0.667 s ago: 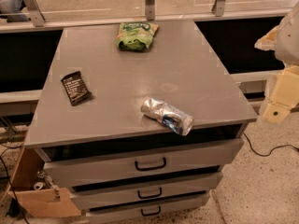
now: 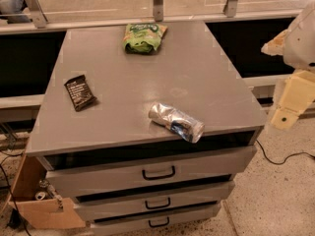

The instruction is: Place redbull can upright

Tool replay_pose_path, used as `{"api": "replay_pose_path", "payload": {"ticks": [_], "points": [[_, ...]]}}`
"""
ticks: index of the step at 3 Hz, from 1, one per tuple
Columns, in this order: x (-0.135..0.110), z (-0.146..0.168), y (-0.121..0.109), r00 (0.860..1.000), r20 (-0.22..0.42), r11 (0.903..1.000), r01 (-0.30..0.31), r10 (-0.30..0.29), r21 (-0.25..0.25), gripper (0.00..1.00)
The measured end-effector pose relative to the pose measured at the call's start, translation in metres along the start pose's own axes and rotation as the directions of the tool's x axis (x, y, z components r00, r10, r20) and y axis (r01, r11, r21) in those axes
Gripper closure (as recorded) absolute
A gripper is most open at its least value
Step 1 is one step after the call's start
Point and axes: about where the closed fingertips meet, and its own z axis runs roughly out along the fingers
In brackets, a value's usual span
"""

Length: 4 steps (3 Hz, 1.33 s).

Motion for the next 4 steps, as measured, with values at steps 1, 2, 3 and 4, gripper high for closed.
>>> {"api": "replay_pose_path", "payload": {"ticks": [1,2,3,4], "points": [[-0.03,0.036,-0.006,0.998,0.069,0.9989,0.006,-0.002,-0.047,0.0],[-0.067,0.067,-0.012,0.993,0.119,0.9957,-0.007,0.018,-0.092,0.0],[-0.102,0.096,-0.01,0.988,0.146,0.9896,-0.031,0.052,-0.14,0.0],[-0.13,0.124,-0.006,0.987,0.142,0.987,-0.057,0.078,-0.15,0.0]]}}
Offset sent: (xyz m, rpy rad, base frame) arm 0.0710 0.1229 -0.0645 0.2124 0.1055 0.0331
